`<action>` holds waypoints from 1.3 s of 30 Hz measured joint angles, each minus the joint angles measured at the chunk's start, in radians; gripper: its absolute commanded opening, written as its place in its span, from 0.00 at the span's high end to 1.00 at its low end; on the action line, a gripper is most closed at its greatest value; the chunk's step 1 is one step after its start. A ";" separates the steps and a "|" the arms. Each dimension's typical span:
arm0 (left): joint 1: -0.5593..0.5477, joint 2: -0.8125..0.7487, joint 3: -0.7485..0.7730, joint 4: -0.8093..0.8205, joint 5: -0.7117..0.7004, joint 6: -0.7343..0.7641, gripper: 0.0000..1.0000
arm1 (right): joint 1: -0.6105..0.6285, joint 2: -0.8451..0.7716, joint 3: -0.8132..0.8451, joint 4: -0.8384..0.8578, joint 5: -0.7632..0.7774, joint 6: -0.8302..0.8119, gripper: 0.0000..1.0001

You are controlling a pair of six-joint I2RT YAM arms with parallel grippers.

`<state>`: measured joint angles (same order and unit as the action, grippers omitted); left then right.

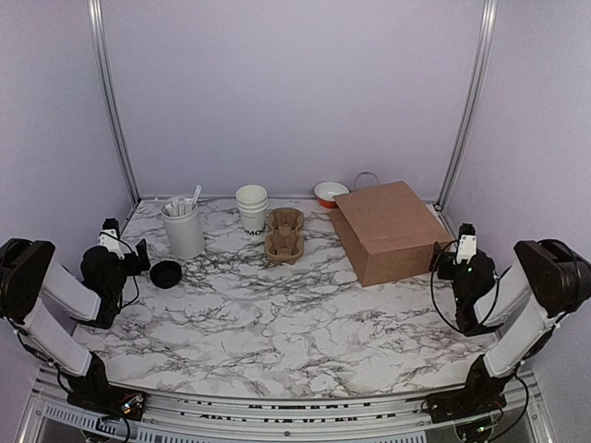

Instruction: Pack the takeout coffee

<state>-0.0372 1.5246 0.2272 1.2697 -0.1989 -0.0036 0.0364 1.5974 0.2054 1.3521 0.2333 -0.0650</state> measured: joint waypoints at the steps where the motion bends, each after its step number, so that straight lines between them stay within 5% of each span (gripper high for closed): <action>1: 0.000 0.000 0.000 0.000 0.000 0.000 0.01 | 0.000 0.000 0.000 0.000 0.000 0.000 0.00; 15: 0.001 -0.002 0.002 -0.013 -0.040 -0.019 0.01 | 0.000 0.000 0.000 0.000 0.000 0.000 0.00; 22: -0.013 -0.144 0.194 -0.359 -0.066 -0.060 0.01 | 0.000 -0.011 0.005 -0.024 -0.003 0.000 0.00; 30: -0.058 -0.315 0.372 -0.699 0.105 -0.302 0.01 | 0.053 -0.329 0.198 -0.433 0.011 0.017 0.00; 39: -0.341 -0.492 0.466 -1.113 0.183 -0.284 0.01 | 0.480 -0.407 0.509 -0.898 0.188 0.044 0.00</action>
<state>-0.3779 1.0328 0.6930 0.1566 -0.0158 -0.2878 0.5167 1.1908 0.7139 0.4541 0.4213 -0.0212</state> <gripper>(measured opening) 0.992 0.998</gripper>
